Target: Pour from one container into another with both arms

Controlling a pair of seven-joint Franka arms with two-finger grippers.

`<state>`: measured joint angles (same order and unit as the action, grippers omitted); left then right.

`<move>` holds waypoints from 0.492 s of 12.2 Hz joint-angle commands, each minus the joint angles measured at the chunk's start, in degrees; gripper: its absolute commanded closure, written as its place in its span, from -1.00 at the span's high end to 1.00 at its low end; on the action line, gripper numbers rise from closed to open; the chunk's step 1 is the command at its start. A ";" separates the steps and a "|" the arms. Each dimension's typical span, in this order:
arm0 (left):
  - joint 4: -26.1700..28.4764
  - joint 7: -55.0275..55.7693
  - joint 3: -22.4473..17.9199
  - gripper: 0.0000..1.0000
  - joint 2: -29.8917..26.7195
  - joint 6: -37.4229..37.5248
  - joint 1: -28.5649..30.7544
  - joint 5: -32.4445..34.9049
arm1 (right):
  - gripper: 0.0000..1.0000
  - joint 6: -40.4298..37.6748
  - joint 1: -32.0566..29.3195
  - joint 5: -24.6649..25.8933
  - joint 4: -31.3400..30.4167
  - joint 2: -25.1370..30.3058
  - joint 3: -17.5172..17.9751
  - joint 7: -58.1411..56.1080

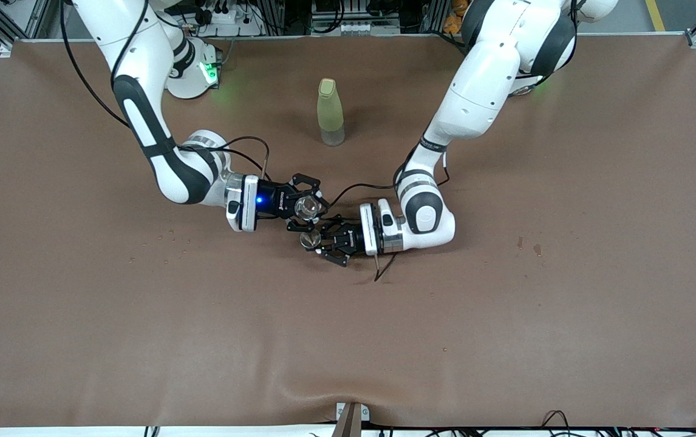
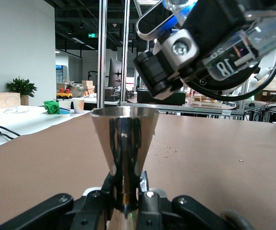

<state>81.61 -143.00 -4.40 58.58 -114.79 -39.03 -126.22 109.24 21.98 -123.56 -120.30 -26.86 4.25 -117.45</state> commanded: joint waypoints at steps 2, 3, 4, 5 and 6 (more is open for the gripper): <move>1.27 -1.23 0.09 -1.00 -1.27 0.53 0.09 0.80 | -1.00 0.53 0.43 -1.16 -3.09 3.83 0.84 6.35; 1.27 -1.23 0.09 -1.00 -1.27 0.53 0.09 0.80 | -1.00 0.71 0.43 -1.16 -3.09 3.92 0.85 7.40; 1.27 -1.23 0.09 -1.00 -1.27 0.53 0.09 0.80 | -1.00 0.71 0.43 -1.16 -3.09 4.10 0.93 8.28; 1.27 -1.14 0.09 -1.00 -1.27 0.53 0.09 0.80 | -1.00 1.93 0.60 -1.16 -3.09 4.62 0.94 9.07; 1.27 -1.14 0.09 -1.00 -1.36 0.53 0.01 0.80 | -1.00 4.29 0.43 -1.07 -3.09 5.32 1.37 9.69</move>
<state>81.62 -143.00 -4.40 58.58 -114.76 -39.03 -126.22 110.50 22.01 -123.56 -121.41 -24.87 5.26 -109.83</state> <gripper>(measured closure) 0.789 0.833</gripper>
